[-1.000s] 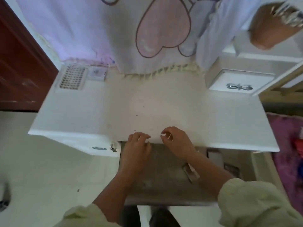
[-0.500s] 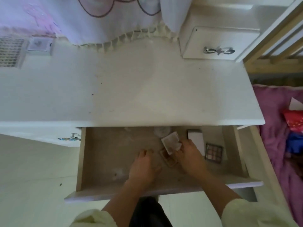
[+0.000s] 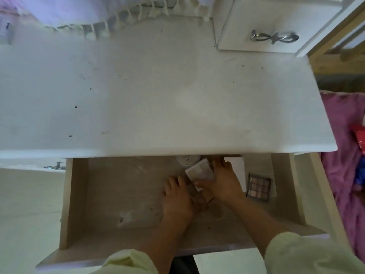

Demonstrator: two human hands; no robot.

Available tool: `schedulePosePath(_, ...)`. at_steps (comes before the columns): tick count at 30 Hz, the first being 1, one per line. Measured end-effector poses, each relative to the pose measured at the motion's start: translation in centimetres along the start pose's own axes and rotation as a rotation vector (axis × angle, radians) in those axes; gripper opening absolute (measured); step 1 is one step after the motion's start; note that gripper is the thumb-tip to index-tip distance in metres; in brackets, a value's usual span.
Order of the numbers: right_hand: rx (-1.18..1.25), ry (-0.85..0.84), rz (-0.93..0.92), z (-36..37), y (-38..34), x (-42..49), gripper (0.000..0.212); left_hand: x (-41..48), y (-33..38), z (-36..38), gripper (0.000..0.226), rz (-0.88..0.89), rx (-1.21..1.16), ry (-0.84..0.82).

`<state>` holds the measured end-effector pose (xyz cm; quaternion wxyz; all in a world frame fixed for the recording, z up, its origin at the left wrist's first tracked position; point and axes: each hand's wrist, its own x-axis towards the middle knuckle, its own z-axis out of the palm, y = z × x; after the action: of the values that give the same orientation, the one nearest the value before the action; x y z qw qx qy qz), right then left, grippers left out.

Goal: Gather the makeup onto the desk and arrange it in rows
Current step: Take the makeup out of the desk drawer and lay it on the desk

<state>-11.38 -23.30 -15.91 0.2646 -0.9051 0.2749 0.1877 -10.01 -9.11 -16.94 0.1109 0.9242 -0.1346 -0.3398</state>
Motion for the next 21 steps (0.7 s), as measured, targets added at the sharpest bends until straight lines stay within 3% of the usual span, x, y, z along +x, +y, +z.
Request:
schedulePosePath(5,0.147,-0.001,-0.060,-1.0,0.4,-0.1,0.044,0.1,0.9,0.1,0.090,-0.008,0.000,-0.026)
schedulePosePath(9,0.151,0.054,-0.169,-2.6,-0.1,-1.1,0.026,-0.1,0.0,-0.5,0.054,-0.048,-0.323,-0.071)
schedulePosePath(14,-0.103,0.007,-0.346,-3.6,-0.8,-3.0,0.024,-1.0,-1.4,-2.8,0.014,-0.106,-0.565,-0.028)
schedulePosePath(21,-0.255,0.157,-0.678,-7.7,-5.5,-5.6,0.027,-4.7,-4.2,-9.5,0.004,0.018,-0.649,-0.081)
